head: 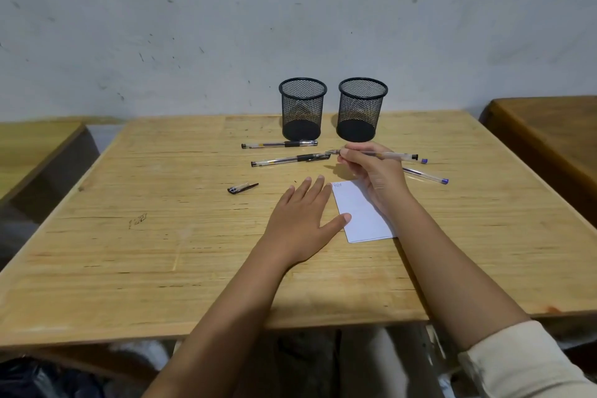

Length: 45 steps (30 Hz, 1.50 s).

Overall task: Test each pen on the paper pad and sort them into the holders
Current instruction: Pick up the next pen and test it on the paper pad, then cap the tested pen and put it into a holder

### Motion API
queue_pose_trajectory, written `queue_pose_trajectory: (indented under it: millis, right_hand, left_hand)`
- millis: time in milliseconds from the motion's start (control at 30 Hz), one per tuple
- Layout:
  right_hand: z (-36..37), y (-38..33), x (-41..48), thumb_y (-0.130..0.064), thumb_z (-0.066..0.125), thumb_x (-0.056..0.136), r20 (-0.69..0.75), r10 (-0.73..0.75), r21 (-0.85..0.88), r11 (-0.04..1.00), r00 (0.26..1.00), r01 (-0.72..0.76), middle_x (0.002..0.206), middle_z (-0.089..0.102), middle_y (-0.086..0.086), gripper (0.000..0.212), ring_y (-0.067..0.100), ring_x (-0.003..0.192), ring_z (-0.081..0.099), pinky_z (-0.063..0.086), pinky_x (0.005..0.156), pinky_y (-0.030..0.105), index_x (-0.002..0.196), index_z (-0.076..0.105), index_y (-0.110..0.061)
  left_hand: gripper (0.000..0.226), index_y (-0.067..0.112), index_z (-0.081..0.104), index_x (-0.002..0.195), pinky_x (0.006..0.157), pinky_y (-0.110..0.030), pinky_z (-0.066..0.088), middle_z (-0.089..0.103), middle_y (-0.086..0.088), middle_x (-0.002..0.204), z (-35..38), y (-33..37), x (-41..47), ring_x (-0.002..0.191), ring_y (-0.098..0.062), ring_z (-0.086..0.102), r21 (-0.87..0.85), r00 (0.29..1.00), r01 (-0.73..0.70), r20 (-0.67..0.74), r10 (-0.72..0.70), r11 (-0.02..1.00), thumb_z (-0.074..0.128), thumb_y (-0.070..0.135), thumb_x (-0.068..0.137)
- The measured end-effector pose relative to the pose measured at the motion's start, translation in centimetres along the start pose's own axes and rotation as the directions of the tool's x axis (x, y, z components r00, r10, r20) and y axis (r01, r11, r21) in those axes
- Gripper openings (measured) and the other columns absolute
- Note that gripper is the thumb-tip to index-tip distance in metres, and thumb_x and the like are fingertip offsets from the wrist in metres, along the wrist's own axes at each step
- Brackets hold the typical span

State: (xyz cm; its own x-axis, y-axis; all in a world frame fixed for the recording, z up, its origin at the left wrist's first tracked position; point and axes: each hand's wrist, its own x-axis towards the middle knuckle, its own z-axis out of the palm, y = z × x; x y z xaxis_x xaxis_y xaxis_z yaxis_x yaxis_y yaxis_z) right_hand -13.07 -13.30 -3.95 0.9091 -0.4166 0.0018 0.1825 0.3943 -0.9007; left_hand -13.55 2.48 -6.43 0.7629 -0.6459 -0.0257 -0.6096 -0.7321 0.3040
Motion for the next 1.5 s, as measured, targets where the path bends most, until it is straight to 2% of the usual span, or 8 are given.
queue_pose_trajectory:
  millis: [167, 300, 367, 467, 700, 933, 1100, 1500]
  right_hand:
    - [0.0, -1.2, -0.5, 0.007, 0.062, 0.08, 0.069, -0.018, -0.051, 0.998, 0.997, 0.021, 0.092, 0.069, 0.018, 0.017, 0.026, 0.088, 0.07, 0.057, 0.077, 0.021, 0.097, 0.066, 0.004]
    - [0.2, -2.6, -1.3, 0.005, 0.06, 0.083, 0.138, 0.016, -0.041, 0.999, 0.99, -0.011, 0.095, 0.071, 0.019, 0.017, 0.027, 0.091, 0.07, 0.057, 0.077, 0.021, 0.099, 0.066, 0.005]
    - [0.2, -3.3, -1.5, 0.004, 0.06, 0.083, 0.155, 0.02, -0.063, 0.998, 0.988, -0.011, 0.093, 0.071, 0.018, 0.014, 0.027, 0.089, 0.071, 0.057, 0.074, 0.02, 0.096, 0.067, 0.005]
    - [0.3, -4.1, -1.9, 0.006, 0.059, 0.083, 0.154, 0.031, -0.068, 0.997, 0.988, -0.021, 0.091, 0.072, 0.017, 0.014, 0.026, 0.087, 0.071, 0.057, 0.075, 0.021, 0.094, 0.067, 0.005]
    - [0.7, -5.0, -2.8, 0.007, 0.058, 0.083, 0.162, 0.023, -0.051, 0.999, 0.987, -0.015, 0.082, 0.073, 0.015, 0.011, 0.025, 0.079, 0.072, 0.057, 0.074, 0.021, 0.09, 0.066, 0.006]
    - [1.6, -4.1, -4.0, 0.007, 0.062, 0.079, 0.236, 0.057, -0.12, 0.992, 0.97, -0.03, 0.083, 0.071, 0.017, 0.012, 0.021, 0.073, 0.072, 0.057, 0.069, 0.019, 0.089, 0.068, 0.006]
    - [2.5, -3.0, -4.6, 0.005, 0.064, 0.08, 0.26, 0.088, -0.16, 0.986, 0.961, -0.047, 0.083, 0.071, 0.017, 0.014, 0.023, 0.075, 0.071, 0.058, 0.074, 0.022, 0.093, 0.067, 0.008]
    - [2.9, -3.4, -5.7, 0.003, 0.063, 0.08, 0.311, 0.112, -0.181, 0.982, 0.944, -0.057, 0.078, 0.071, 0.012, 0.015, 0.018, 0.074, 0.071, 0.055, 0.069, 0.018, 0.094, 0.067, 0.007]
  left_hand:
    - [0.072, 0.022, 0.006, 0.151, 0.119, -0.035, -0.001, -0.001, 0.006, 0.16, -0.2, 0.1, 0.0, 0.147, -0.011, -0.004, -0.029, 1.0, 0.006, -0.007, -0.006, 1.0, 0.025, 0.061, 0.093]
    - [0.07, 0.02, 0.021, 0.149, 0.117, -0.038, 0.022, 0.019, 0.004, 0.157, -1.5, -0.2, -0.5, 0.144, -0.013, 0.02, -0.448, 0.995, 0.01, -0.085, -0.054, 0.894, 0.041, 0.056, 0.092]
    - [0.065, 0.017, 0.029, 0.146, 0.108, -0.027, 0.029, 0.028, 0.004, 0.153, -2.4, -0.7, -1.0, 0.138, -0.012, 0.032, -0.547, 0.979, 0.012, -0.166, -0.122, 0.837, 0.047, 0.048, 0.092]
    - [0.054, 0.012, 0.038, 0.14, 0.098, -0.022, 0.028, 0.037, 0.002, 0.143, -3.8, -2.9, -1.6, 0.132, -0.015, 0.036, -0.411, 0.934, 0.086, -0.284, -0.217, 0.908, 0.051, 0.035, 0.094]
    - [0.035, 0.002, 0.062, 0.106, 0.088, -0.038, 0.045, 0.052, -0.01, 0.116, -4.6, -8.1, -2.1, 0.109, -0.026, 0.044, -0.088, 0.873, 0.375, -0.3, -0.384, 0.923, 0.045, 0.031, 0.096]
    - [0.017, 0.01, 0.069, 0.102, 0.072, -0.023, 0.042, 0.065, -0.001, 0.097, -4.7, -7.3, -2.7, 0.091, -0.017, 0.059, -0.35, 0.843, 0.191, -0.42, -0.336, 0.917, 0.061, 0.017, 0.089]
    - [0.016, 0.025, 0.072, 0.087, 0.071, -0.015, 0.046, 0.07, 0.006, 0.088, -5.8, -5.1, -3.1, 0.082, -0.004, 0.064, -0.727, 0.89, -0.035, -0.334, -0.309, 0.686, 0.071, 0.011, 0.081]
    - [0.018, 0.02, 0.073, 0.081, 0.071, -0.021, 0.049, 0.073, 0.0, 0.084, -7.0, -3.6, -3.1, 0.075, -0.012, 0.061, -0.8, 0.921, -0.171, -0.337, -0.195, 0.575, 0.078, 0.005, 0.072]
